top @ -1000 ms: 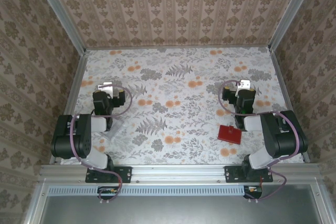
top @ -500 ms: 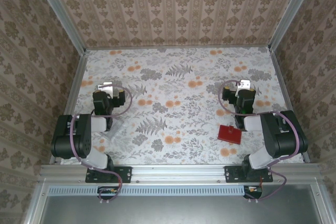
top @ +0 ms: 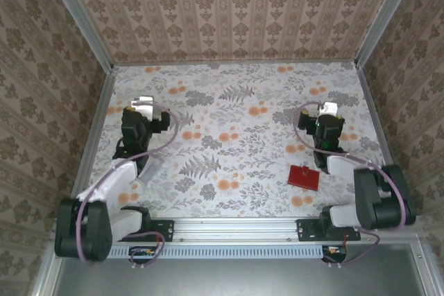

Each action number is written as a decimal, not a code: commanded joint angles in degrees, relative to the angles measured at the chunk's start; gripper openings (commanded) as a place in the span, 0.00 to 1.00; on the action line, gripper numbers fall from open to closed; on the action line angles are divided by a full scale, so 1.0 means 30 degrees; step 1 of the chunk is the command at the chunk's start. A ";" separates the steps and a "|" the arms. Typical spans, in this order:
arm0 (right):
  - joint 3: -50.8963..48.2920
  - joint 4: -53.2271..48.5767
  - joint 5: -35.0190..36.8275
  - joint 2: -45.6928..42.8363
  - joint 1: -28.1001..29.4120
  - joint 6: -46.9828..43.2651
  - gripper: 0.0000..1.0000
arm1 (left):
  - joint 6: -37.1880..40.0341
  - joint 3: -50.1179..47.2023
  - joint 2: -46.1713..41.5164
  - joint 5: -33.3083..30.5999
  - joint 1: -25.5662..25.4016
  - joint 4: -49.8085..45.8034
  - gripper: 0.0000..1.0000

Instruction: Put the credit cards into the card holder

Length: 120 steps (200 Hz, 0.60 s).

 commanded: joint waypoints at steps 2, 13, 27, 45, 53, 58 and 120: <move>0.4978 -0.9866 0.3566 -0.2458 -0.0118 0.3568 1.00 | -0.3880 0.1744 -0.2535 -0.0248 -0.0039 -0.6871 1.00; 0.7316 -1.4839 0.4962 -0.2965 -0.0144 0.7115 1.00 | -0.4798 0.2271 -0.3559 -0.0071 -0.0066 -0.8399 1.00; 0.8910 -1.8636 0.4533 -0.3640 -0.0145 0.9239 1.00 | -0.6845 0.2130 -0.4499 -0.0661 -0.0023 -0.8906 1.00; 0.8237 -2.1340 0.3228 -0.5161 -0.0146 1.1793 1.00 | -1.0687 0.1442 -0.5546 -0.0500 0.0319 -0.9509 1.00; 0.7090 -2.1668 0.1824 -0.6118 -0.0159 1.2990 1.00 | -1.0871 0.1138 -0.5852 0.1339 0.0588 -0.9187 1.00; 0.6347 -2.1553 0.0706 -0.6751 -0.0175 1.3330 1.00 | -1.0565 0.0985 -0.5927 0.2749 0.0642 -0.8869 1.00; 0.2517 -2.5014 -0.5219 -0.9235 0.0152 1.3567 0.84 | -0.5909 0.3824 -0.3240 0.5460 -0.6465 -1.2680 1.00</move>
